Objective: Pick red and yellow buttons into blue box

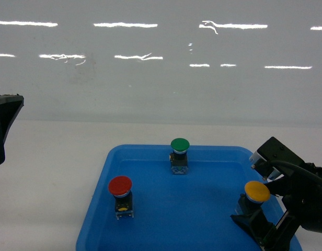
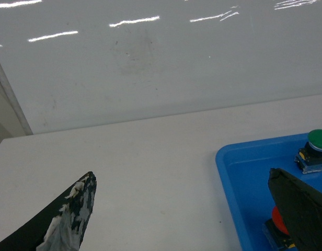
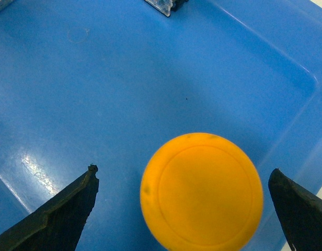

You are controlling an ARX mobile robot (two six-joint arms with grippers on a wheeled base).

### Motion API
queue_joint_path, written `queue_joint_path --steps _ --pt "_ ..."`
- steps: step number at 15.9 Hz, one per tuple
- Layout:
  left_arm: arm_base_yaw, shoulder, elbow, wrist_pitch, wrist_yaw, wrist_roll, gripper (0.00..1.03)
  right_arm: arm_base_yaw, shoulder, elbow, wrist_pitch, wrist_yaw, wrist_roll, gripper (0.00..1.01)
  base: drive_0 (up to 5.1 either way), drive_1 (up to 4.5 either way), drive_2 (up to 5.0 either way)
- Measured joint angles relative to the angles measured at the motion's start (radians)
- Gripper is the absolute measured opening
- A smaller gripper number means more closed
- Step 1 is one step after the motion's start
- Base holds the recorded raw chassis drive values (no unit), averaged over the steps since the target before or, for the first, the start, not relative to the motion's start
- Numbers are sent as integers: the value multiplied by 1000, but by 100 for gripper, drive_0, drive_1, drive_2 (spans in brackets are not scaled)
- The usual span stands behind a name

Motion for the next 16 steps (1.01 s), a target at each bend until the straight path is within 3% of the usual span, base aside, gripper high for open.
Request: queue_joint_path --steps 6,8,12,16 --pt "0 0 0 0 0 0 98 10 24 -69 211 47 63 98 0 0 0" --pt "0 0 0 0 0 0 98 10 24 -89 289 52 114 98 0 0 0" --pt "0 0 0 0 0 0 98 11 21 -127 338 42 204 98 0 0 0" --pt "0 0 0 0 0 0 98 18 22 -145 373 26 222 98 0 0 0"
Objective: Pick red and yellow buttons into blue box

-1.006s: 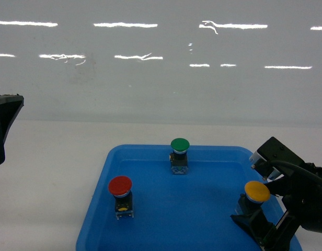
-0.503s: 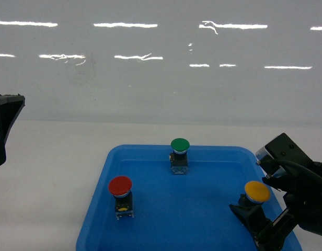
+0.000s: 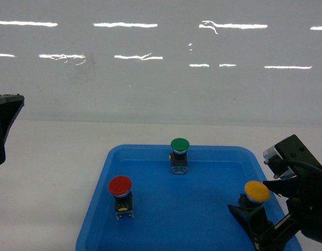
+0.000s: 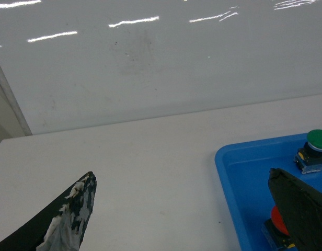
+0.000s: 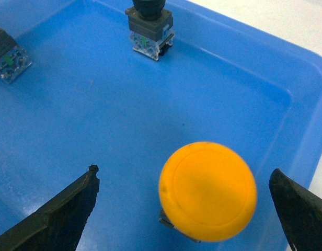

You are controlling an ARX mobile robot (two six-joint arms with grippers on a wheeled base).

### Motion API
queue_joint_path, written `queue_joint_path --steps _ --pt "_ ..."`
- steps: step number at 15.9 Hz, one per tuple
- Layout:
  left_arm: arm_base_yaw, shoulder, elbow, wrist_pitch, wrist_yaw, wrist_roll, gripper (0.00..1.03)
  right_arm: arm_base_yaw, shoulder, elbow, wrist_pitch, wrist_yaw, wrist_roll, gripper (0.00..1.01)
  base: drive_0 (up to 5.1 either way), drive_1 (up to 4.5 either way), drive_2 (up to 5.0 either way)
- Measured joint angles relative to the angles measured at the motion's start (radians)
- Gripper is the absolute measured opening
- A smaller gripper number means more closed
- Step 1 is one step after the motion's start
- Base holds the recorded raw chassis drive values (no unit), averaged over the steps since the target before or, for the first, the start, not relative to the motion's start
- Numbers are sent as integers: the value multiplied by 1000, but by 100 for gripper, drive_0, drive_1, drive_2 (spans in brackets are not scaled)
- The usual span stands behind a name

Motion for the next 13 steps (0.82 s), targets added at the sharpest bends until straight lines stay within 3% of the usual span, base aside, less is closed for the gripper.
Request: queue_joint_path --steps 2,5,10,13 --pt "0 0 0 0 0 0 98 4 2 -8 15 2 -1 94 0 0 0" --pt "0 0 0 0 0 0 98 14 5 -10 11 4 -2 74 0 0 0" --pt "0 0 0 0 0 0 98 28 10 -16 14 0 -2 31 0 0 0" --pt "0 0 0 0 0 0 98 30 10 -36 61 4 7 26 0 0 0"
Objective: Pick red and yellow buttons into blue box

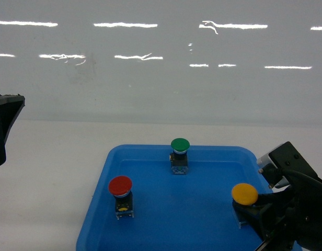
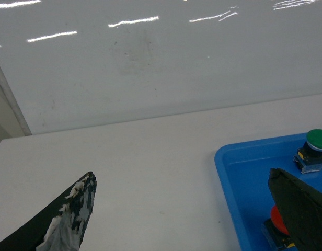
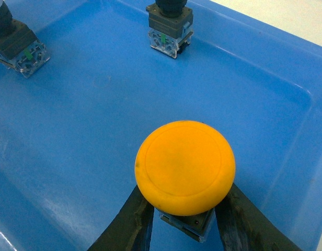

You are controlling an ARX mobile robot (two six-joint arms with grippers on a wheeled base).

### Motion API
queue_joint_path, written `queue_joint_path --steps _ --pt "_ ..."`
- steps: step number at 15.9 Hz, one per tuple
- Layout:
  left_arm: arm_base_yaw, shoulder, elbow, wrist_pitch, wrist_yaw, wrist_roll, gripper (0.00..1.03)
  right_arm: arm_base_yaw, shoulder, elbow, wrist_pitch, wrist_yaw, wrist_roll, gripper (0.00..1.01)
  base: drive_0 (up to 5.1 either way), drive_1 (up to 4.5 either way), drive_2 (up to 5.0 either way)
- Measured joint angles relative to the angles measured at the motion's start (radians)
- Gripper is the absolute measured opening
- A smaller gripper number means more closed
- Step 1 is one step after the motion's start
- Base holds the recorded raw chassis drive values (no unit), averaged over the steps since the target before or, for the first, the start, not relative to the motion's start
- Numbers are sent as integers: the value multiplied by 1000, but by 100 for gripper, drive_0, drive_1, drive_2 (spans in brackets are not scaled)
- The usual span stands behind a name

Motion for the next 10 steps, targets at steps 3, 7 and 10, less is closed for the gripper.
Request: queue_joint_path --steps 3,7,10 --pt "0 0 0 0 0 0 98 -66 -241 -129 41 2 90 26 0 0 0" --pt "0 0 0 0 0 0 98 -143 -589 -194 -111 2 194 26 0 0 0" --pt "0 0 0 0 0 0 98 -160 -860 -219 -248 14 229 26 0 0 0"
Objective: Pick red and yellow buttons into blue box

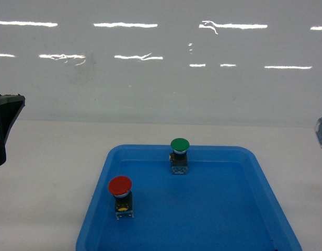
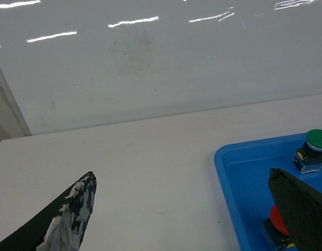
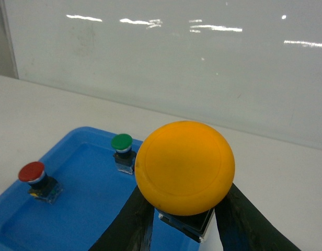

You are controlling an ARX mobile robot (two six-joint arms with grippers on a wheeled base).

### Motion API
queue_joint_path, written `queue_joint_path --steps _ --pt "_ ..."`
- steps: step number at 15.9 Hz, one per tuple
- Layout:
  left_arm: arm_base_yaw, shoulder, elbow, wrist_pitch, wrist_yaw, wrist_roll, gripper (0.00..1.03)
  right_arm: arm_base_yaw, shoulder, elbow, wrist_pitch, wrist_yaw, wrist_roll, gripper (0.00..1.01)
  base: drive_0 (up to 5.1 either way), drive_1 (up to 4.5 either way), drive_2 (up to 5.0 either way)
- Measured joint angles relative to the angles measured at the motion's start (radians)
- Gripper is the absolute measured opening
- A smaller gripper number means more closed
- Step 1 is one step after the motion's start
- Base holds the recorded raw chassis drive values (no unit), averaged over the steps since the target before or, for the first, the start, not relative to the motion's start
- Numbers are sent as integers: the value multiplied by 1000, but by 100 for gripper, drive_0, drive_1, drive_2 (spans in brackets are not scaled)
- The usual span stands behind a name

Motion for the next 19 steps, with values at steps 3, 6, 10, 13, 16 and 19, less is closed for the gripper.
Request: queue_joint_path --steps 3,6,10,13,16,19 --pt "0 0 0 0 0 0 98 13 -283 -74 -191 3 11 25 0 0 0" --pt "0 0 0 0 0 0 98 48 -548 -127 -418 51 15 25 0 0 0" --pt "0 0 0 0 0 0 98 223 -1064 -177 -898 225 12 25 0 0 0" --pt "0 0 0 0 0 0 98 245 -1063 -200 -914 291 -4 25 0 0 0" --pt "-2 0 0 -16 8 -3 98 306 -1053 -203 -903 364 -3 25 0 0 0" --pt "-29 72 52 -67 44 -41 98 306 -1052 -203 -904 367 -3 25 0 0 0"
